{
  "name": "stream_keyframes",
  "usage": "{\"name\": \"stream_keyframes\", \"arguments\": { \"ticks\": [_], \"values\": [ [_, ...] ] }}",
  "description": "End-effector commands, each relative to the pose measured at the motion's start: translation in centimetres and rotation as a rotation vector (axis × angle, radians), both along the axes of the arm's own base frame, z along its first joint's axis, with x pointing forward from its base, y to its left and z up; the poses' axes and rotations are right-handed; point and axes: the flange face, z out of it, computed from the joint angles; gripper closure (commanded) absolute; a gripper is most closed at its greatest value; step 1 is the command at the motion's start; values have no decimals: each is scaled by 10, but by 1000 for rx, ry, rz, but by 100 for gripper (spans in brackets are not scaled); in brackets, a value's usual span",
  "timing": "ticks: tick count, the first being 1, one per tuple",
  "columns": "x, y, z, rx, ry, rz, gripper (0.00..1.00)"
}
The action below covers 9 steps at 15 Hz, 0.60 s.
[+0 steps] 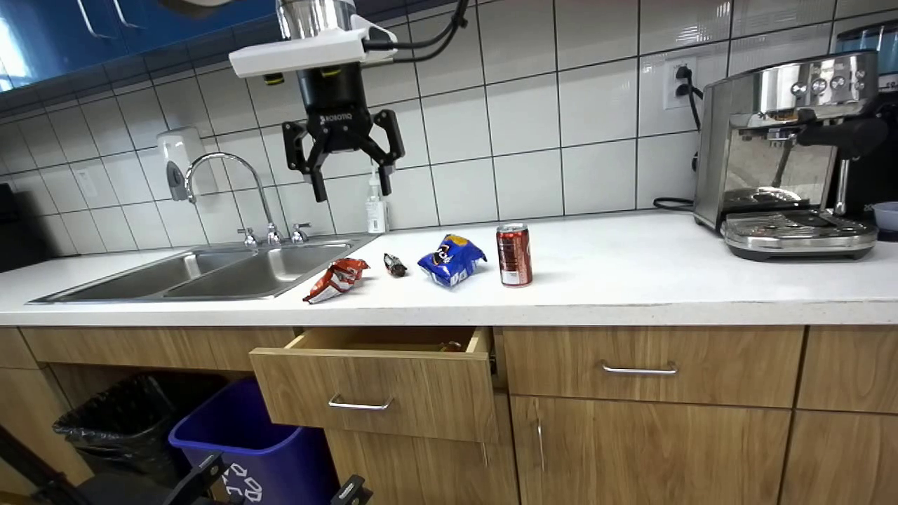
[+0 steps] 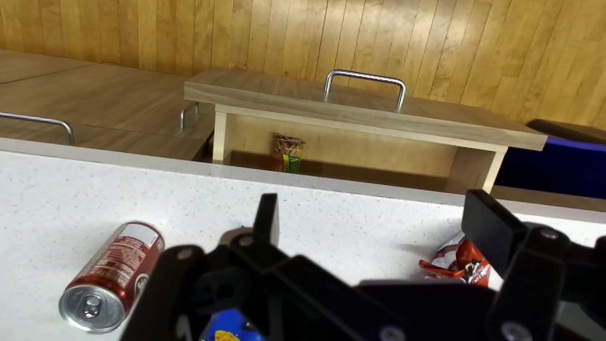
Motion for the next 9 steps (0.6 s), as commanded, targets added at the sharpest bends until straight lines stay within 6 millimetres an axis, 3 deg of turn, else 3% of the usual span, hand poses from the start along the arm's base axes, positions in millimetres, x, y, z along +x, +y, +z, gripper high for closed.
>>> {"name": "stream_keyframes", "arguments": {
  "ticks": [1, 9],
  "values": [
    [9, 17, -24, 10, -4, -37, 0],
    [27, 39, -79, 0, 0, -77, 0]
  ]
}}
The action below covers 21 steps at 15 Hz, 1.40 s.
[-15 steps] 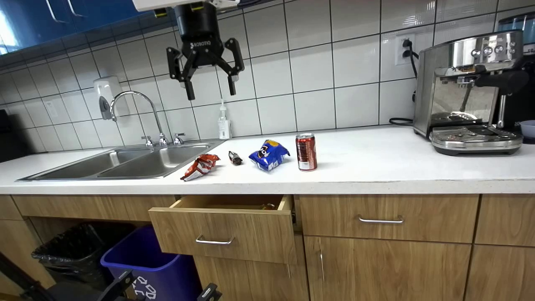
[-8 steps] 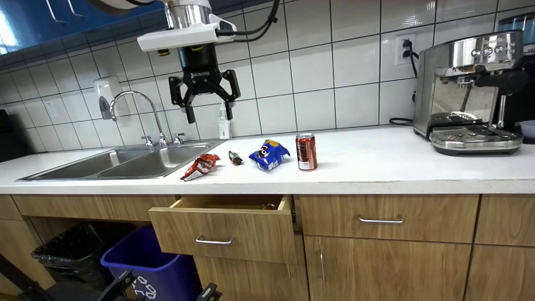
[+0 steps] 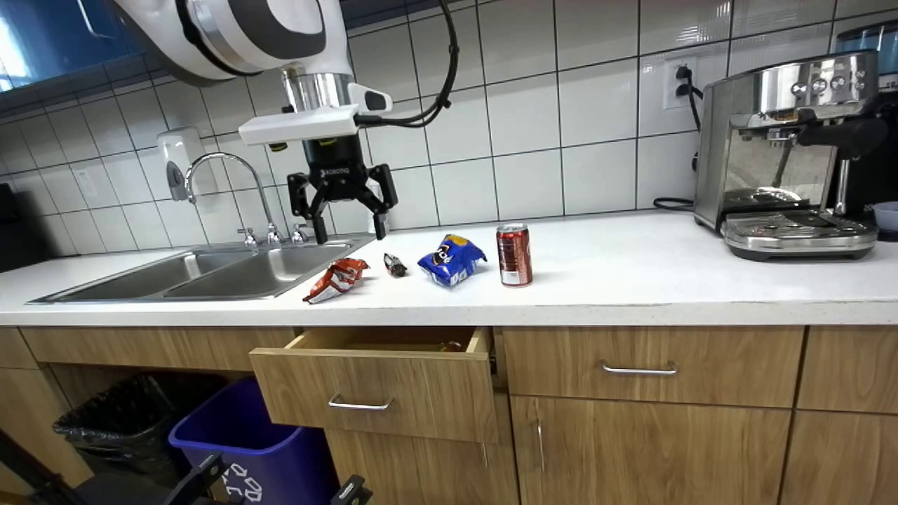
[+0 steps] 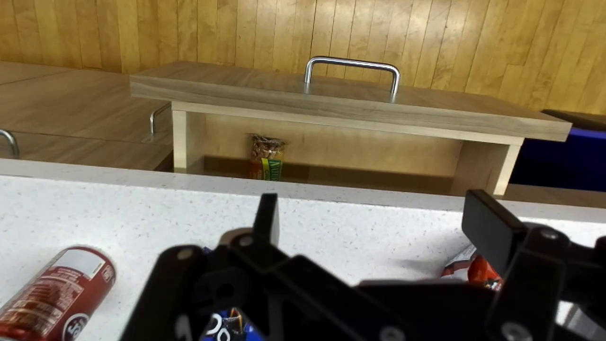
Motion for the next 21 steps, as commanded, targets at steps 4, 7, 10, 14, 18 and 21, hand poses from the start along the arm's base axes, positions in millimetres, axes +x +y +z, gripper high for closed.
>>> {"name": "stream_keyframes", "arguments": {
  "ticks": [4, 7, 10, 14, 18, 21],
  "values": [
    [16, 14, -45, -31, -21, -70, 0],
    [18, 20, -69, -48, -12, -103, 0],
    [19, 25, -90, -59, 5, -140, 0],
    [17, 27, -115, -76, 32, -177, 0],
    [14, 25, -123, -75, 61, -169, 0],
    [13, 25, -128, -79, 71, -175, 0]
  ]
}}
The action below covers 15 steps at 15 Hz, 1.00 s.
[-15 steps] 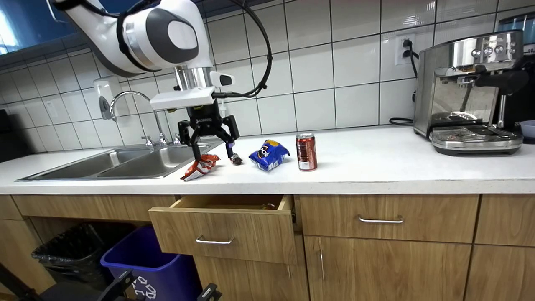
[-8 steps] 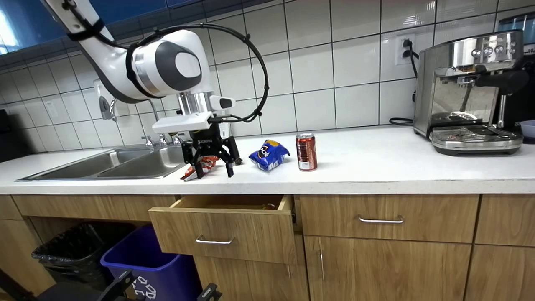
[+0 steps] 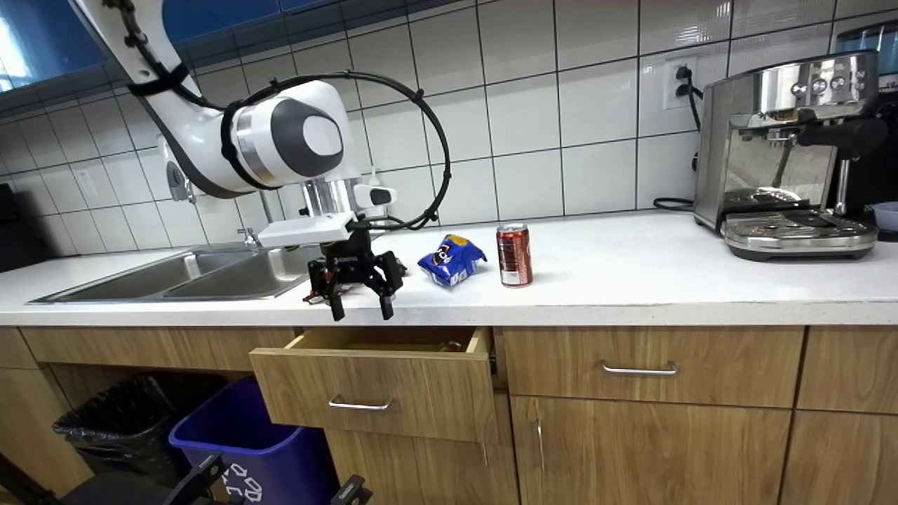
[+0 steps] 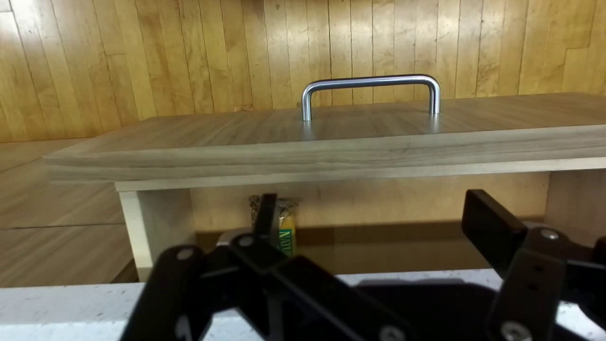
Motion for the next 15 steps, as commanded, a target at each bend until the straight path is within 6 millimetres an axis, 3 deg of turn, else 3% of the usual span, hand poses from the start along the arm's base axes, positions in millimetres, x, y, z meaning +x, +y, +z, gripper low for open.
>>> {"name": "stream_keyframes", "arguments": {
  "ticks": [1, 9, 15],
  "values": [
    [0, 0, 1, 0, 1, 0, 0],
    [0, 0, 1, 0, 0, -1, 0],
    [1, 4, -15, 10, -11, 3, 0]
  ]
}}
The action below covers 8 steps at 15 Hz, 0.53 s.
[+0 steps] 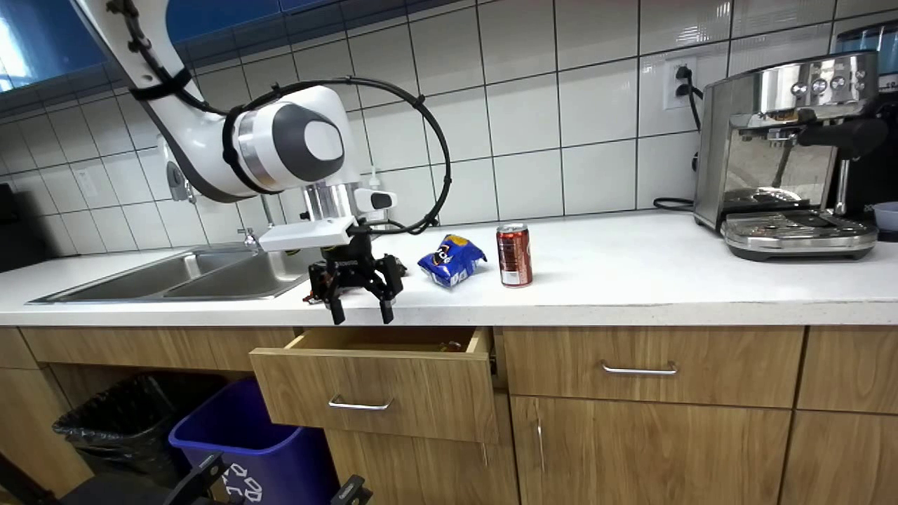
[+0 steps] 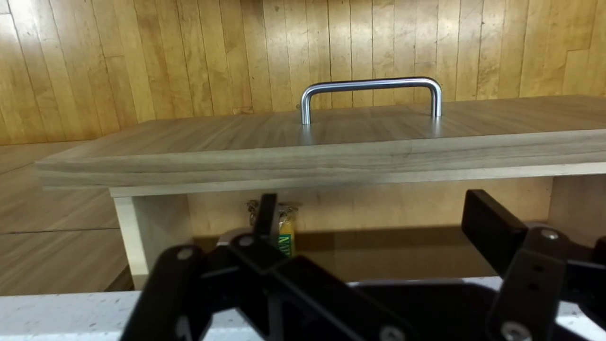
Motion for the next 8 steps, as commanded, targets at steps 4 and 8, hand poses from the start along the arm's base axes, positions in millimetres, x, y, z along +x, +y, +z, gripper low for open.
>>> {"name": "stream_keyframes", "arguments": {
  "ticks": [4, 8],
  "values": [
    [7, 6, -26, 7, -35, 16, 0],
    [10, 11, -42, 9, -51, 33, 0]
  ]
}}
